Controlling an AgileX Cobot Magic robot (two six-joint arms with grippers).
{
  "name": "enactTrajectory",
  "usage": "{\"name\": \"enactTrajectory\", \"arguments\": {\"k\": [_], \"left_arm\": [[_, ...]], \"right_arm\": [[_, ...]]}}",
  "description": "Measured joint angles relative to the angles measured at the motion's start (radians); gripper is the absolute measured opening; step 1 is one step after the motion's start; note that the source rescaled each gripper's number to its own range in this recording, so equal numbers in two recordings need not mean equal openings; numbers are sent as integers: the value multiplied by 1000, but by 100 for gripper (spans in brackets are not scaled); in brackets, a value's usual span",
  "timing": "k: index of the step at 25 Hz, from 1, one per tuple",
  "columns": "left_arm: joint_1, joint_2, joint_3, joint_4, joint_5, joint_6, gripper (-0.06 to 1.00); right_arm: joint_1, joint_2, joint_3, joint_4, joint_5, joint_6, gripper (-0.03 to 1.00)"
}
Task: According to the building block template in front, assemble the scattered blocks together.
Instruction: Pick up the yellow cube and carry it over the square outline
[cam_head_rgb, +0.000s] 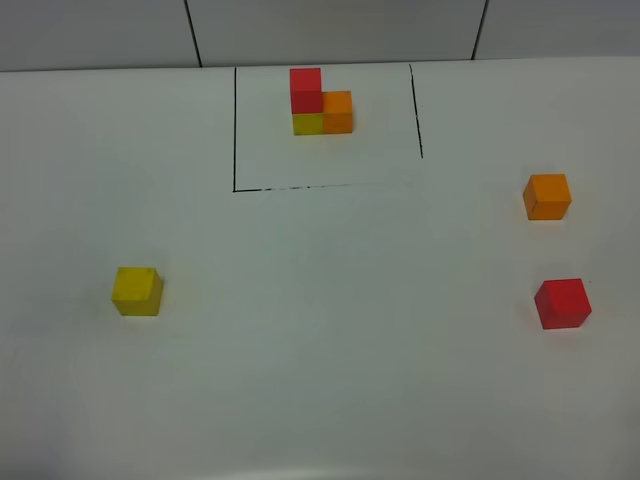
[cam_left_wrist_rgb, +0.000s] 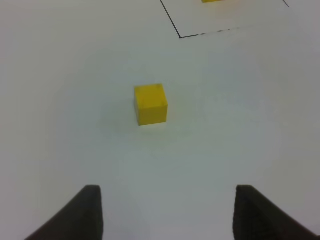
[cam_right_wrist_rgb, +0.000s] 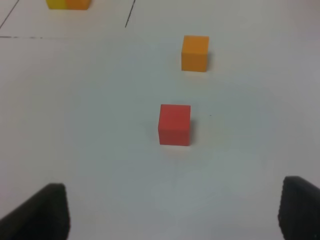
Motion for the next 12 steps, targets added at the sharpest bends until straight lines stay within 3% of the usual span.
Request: {"name": "enactTrajectory", "arguments": {"k": [12], "left_arm": [[0, 0, 0, 0, 0, 0, 24]], "right_arm": [[0, 0, 0, 0, 0, 0, 71]]}}
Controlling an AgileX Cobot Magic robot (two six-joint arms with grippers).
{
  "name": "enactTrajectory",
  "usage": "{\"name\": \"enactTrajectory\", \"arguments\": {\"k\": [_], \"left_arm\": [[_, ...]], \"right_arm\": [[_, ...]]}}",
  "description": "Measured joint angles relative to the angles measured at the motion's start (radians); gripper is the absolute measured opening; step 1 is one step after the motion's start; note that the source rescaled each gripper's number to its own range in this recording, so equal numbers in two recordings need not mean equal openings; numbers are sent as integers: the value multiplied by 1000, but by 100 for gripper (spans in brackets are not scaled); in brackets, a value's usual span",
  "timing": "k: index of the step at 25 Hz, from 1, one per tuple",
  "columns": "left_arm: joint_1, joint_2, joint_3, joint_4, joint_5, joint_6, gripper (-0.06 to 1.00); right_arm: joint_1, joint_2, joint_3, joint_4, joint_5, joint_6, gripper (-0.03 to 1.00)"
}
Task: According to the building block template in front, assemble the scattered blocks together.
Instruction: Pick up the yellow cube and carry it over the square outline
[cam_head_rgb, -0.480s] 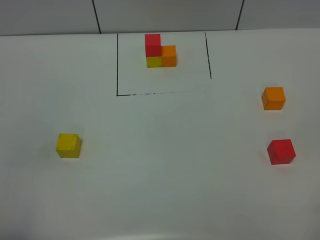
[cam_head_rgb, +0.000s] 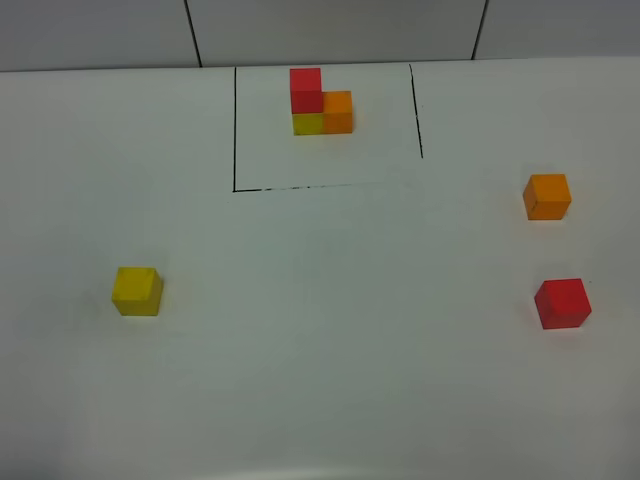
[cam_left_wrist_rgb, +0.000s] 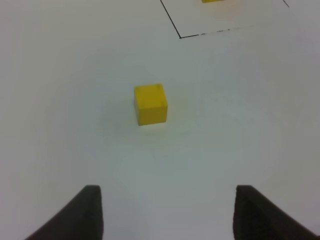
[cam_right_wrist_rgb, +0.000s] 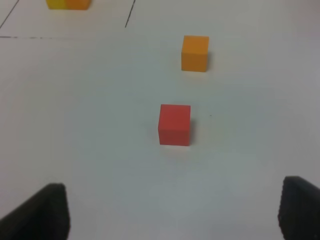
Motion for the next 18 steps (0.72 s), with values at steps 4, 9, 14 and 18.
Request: {"name": "enactTrajectory", "arguments": {"k": [4, 9, 14, 18], "left_arm": [[0, 0, 0, 0, 0, 0, 24], [0, 0, 0, 0, 0, 0, 24], [0, 0, 0, 0, 0, 0, 24], [0, 0, 0, 0, 0, 0, 24]], "right_arm": [[0, 0, 0, 0, 0, 0, 71], [0, 0, 0, 0, 0, 0, 71], [0, 0, 0, 0, 0, 0, 71], [0, 0, 0, 0, 0, 0, 71]]}}
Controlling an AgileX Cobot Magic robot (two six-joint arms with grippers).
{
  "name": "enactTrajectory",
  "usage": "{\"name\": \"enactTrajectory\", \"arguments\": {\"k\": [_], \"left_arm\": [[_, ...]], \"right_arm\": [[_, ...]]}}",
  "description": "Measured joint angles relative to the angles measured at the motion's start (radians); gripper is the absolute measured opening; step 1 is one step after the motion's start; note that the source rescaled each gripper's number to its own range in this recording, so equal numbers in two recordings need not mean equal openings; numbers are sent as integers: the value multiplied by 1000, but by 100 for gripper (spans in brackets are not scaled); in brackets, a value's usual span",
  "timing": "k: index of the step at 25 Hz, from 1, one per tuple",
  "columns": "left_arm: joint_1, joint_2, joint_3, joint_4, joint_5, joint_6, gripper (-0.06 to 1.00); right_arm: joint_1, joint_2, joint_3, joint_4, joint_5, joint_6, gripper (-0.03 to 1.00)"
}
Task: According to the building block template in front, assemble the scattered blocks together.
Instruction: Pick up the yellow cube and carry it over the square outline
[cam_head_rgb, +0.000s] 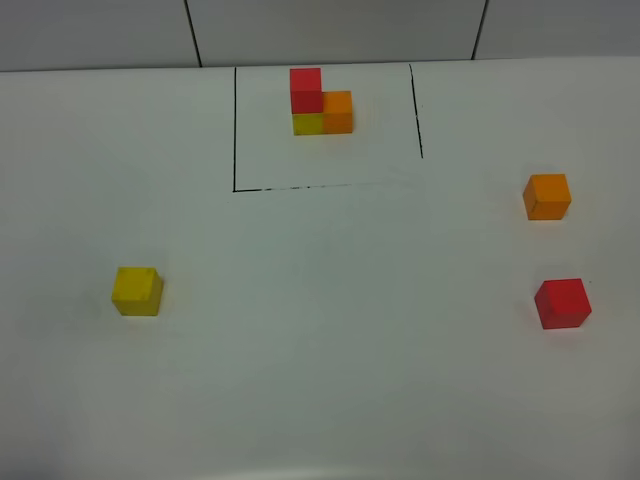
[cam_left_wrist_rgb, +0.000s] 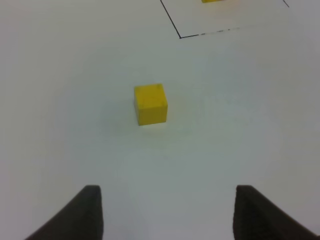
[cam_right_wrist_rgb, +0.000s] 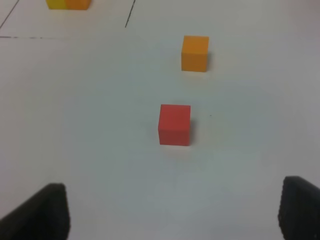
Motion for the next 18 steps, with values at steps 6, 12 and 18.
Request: {"name": "enactTrajectory", "arguments": {"k": [6, 12, 18], "left_arm": [[0, 0, 0, 0, 0, 0, 24], [0, 0, 0, 0, 0, 0, 24], [0, 9, -11, 16, -34, 2, 45]], "right_arm": [[0, 0, 0, 0, 0, 0, 71], [0, 0, 0, 0, 0, 0, 71], [0, 0, 0, 0, 0, 0, 71]]}}
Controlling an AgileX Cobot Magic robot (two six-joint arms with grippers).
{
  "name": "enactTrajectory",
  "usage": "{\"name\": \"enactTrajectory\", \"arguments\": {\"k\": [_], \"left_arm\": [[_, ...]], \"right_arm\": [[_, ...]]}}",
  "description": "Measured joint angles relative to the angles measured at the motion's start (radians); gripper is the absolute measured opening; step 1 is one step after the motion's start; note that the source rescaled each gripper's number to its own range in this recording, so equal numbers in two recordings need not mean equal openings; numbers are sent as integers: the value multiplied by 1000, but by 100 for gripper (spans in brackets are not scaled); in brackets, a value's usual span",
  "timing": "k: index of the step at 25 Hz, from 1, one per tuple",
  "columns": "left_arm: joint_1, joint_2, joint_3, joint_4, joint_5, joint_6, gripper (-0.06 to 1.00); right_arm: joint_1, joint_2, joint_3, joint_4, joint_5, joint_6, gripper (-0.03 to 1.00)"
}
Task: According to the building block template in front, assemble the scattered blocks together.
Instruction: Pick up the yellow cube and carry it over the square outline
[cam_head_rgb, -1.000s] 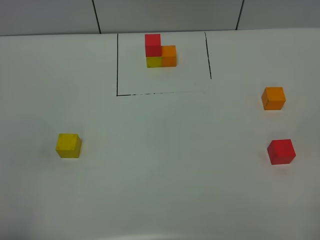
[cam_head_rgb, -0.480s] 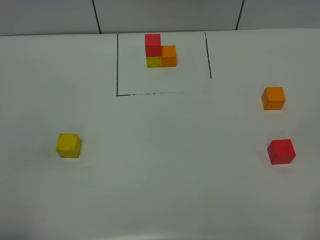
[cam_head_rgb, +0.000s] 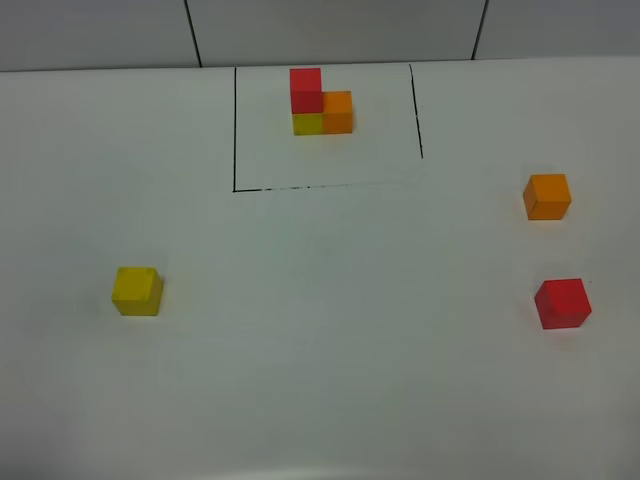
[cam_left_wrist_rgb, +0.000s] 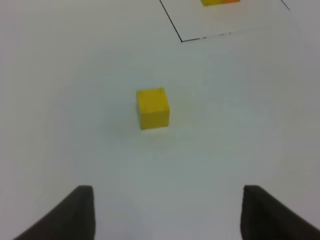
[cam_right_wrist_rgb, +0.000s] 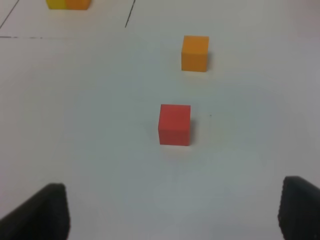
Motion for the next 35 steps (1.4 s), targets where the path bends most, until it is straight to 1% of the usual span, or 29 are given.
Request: {"name": "enactTrajectory", "arguments": {"k": [4, 5, 6, 7, 9, 14, 20, 26, 31, 33, 35], "left_arm": [[0, 75, -15, 26, -85, 0, 85], [0, 113, -22, 28, -105, 0, 93], [0, 161, -30, 29, -123, 0, 97], [0, 217, -43, 30, -141, 0, 99], [0, 339, -85, 30, -161, 0, 100], [0, 666, -225, 29, -168, 0, 100], [0, 1014, -346, 29, -173, 0, 97], [-9, 1252, -359, 39, -209, -5, 93], [-36, 1383, -359, 92, -259, -107, 91], [-54, 1435, -359, 125, -280, -132, 91], [-72, 1483, -359, 132, -306, -142, 91]], "right_arm": [[0, 0, 0, 0, 0, 0, 71], [0, 0, 0, 0, 0, 0, 71], [0, 0, 0, 0, 0, 0, 71], [0, 0, 0, 0, 0, 0, 71], [0, 0, 0, 0, 0, 0, 71], [0, 0, 0, 0, 0, 0, 71], [0, 0, 0, 0, 0, 0, 71], [0, 0, 0, 0, 0, 0, 71], [0, 0, 0, 0, 0, 0, 71], [0, 0, 0, 0, 0, 0, 71], [0, 0, 0, 0, 0, 0, 71]]}}
